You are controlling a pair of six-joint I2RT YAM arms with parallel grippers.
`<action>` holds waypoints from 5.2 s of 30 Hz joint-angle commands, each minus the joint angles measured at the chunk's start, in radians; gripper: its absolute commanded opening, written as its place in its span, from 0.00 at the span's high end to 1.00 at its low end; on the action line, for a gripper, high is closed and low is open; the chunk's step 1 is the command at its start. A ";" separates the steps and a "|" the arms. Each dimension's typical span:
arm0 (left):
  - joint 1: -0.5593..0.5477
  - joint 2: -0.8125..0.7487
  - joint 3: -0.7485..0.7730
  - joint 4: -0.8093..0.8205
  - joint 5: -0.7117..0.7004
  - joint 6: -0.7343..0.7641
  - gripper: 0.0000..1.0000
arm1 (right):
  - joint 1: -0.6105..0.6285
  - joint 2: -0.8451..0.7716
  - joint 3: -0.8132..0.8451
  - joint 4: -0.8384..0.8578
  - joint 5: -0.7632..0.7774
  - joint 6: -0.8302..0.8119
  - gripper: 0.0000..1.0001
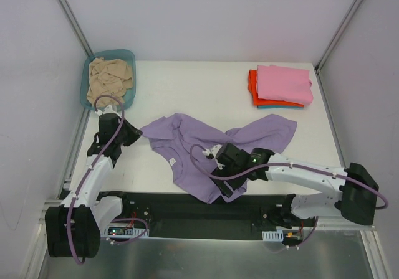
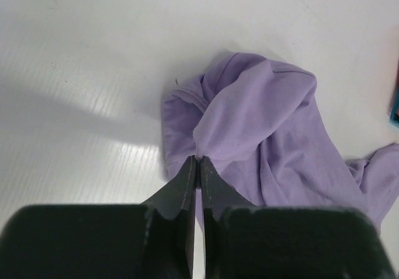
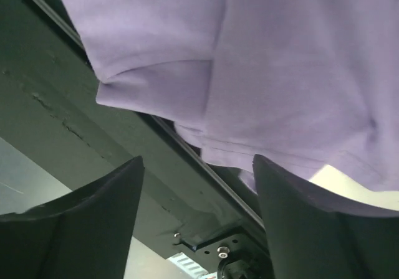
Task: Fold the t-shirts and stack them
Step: Flatten out the tshirt, then fold the flattened tshirt in 1/3 of the way
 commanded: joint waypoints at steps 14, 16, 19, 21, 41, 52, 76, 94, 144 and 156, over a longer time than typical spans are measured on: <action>0.006 -0.014 -0.020 -0.037 -0.026 0.053 1.00 | 0.062 0.230 0.039 -0.044 0.186 0.076 0.53; 0.006 -0.014 -0.021 -0.037 -0.027 0.053 1.00 | 0.062 0.250 0.042 -0.039 0.198 0.082 0.55; 0.006 -0.017 -0.023 -0.038 -0.038 0.058 1.00 | 0.062 0.275 0.054 -0.053 0.247 0.094 0.63; 0.006 -0.020 -0.023 -0.040 -0.044 0.059 1.00 | 0.062 0.296 0.065 -0.065 0.278 0.101 0.66; 0.006 -0.013 -0.012 -0.041 -0.077 0.069 1.00 | 0.044 0.166 0.115 -0.199 0.338 0.093 0.99; 0.007 0.035 0.036 -0.040 -0.090 0.058 1.00 | -0.226 0.077 0.181 -0.070 0.448 0.075 0.99; 0.006 -0.137 0.894 -0.116 -0.063 0.116 1.00 | -0.507 -0.306 0.909 -0.070 0.522 -0.418 0.99; 0.006 -0.112 1.626 -0.230 0.065 0.237 1.00 | -0.534 -0.428 1.289 -0.144 -0.156 -0.416 0.99; -0.005 0.721 0.794 0.197 0.105 0.236 1.00 | -0.889 0.571 0.847 0.171 0.410 -0.487 0.94; -0.063 0.363 0.475 0.187 0.022 0.124 1.00 | -0.896 0.540 0.823 0.186 0.407 -0.554 0.92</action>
